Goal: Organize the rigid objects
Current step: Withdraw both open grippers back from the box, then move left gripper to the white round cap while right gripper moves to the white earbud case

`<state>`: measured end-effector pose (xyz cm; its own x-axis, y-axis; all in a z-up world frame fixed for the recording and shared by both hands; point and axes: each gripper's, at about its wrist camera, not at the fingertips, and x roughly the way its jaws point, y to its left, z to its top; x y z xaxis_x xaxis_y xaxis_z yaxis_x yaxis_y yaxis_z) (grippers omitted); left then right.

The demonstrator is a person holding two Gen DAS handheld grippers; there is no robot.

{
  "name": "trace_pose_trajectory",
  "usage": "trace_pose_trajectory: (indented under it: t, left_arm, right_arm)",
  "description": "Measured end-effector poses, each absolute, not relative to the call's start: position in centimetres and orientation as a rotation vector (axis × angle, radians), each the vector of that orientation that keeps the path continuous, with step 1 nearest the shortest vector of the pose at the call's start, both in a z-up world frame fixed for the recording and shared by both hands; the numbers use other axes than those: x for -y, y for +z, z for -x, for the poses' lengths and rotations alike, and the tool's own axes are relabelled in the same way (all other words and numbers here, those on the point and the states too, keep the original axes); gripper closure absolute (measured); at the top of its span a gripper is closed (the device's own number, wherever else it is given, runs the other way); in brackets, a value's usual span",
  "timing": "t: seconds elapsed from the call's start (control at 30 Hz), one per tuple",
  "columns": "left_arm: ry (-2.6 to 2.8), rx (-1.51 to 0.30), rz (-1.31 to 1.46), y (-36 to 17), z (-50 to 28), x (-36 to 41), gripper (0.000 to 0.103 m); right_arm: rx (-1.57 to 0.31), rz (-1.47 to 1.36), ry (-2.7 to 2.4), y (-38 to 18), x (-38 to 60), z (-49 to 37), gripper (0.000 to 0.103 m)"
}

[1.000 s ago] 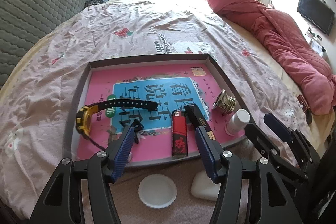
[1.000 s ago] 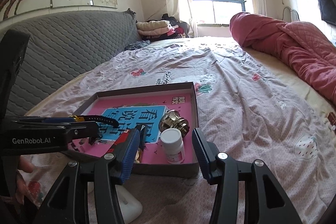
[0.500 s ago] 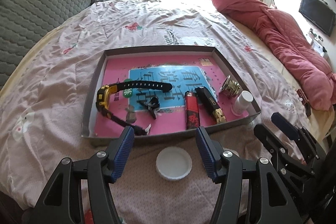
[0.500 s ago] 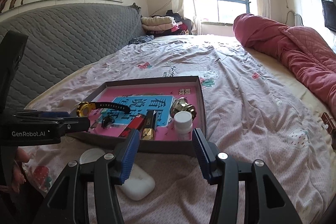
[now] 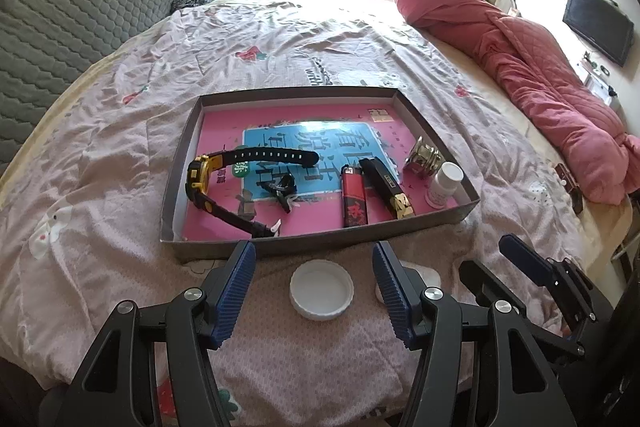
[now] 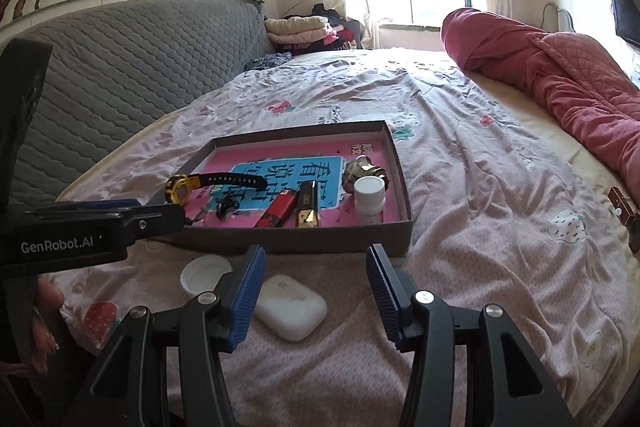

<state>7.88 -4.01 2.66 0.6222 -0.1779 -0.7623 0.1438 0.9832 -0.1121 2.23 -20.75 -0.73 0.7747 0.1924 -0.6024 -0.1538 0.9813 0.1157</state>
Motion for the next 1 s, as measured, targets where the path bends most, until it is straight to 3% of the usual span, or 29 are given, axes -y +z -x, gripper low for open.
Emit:
trace_pose_trajectory:
  t: [1.0]
  left_arm:
    - [-0.201,-1.017,0.003,-3.0,-7.3,4.6,0.040]
  right_arm:
    - [-0.816,0.057,0.257,-4.4,18.6,-2.6,0.051]
